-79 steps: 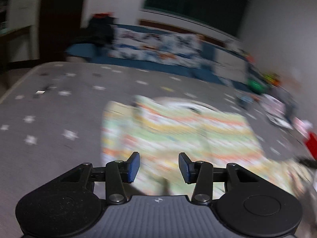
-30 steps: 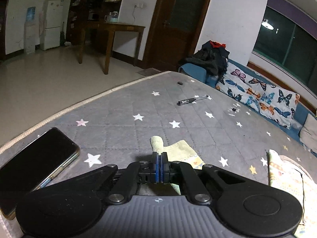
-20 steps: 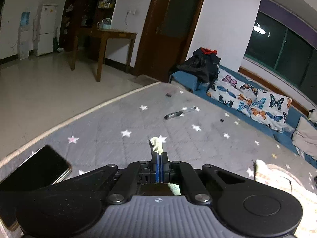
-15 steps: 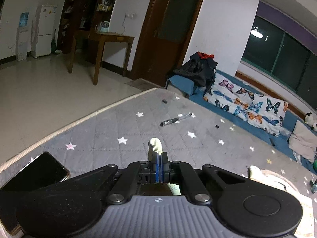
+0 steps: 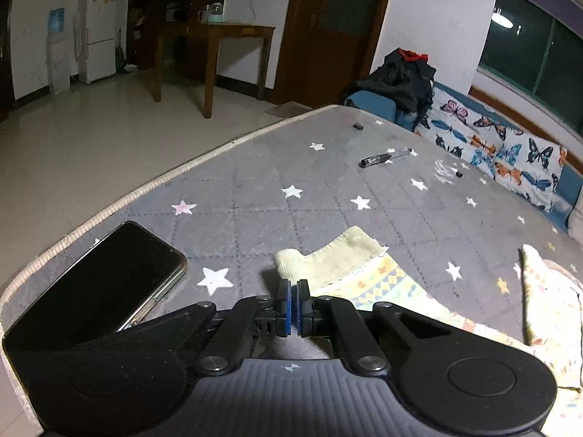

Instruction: Fold clothes

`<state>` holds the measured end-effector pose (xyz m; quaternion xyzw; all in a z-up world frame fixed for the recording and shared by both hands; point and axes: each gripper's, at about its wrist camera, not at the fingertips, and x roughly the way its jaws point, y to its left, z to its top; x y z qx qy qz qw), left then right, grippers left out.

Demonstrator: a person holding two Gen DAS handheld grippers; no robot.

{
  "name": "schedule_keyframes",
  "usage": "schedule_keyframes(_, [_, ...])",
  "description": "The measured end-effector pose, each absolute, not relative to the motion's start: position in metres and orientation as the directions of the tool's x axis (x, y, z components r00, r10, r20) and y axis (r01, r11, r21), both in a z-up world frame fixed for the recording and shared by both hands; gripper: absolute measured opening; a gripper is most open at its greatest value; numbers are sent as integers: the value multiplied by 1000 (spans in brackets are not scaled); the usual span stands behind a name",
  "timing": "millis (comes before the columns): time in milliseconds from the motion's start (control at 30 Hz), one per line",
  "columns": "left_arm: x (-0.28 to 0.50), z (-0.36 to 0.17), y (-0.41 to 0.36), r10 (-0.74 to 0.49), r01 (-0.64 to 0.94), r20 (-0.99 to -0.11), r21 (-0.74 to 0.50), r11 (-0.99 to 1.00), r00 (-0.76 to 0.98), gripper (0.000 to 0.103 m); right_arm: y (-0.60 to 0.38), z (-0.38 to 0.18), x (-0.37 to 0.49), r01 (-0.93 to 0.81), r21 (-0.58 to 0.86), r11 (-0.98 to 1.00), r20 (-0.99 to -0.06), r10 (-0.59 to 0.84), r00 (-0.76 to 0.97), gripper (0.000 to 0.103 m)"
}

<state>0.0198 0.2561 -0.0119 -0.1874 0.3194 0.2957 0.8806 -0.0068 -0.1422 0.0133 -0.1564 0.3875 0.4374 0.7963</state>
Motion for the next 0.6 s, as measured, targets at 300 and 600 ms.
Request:
schedule_keyframes(300, [9, 9, 231, 328, -554, -647, -178, 813, 689, 5, -150, 26, 28, -746, 77, 662, -708, 563, 427, 27])
schedule_keyframes(600, [45, 13, 127, -130, -121, -643, -331, 936, 755, 5, -103, 5, 65, -730, 90, 677, -681, 577, 451, 27])
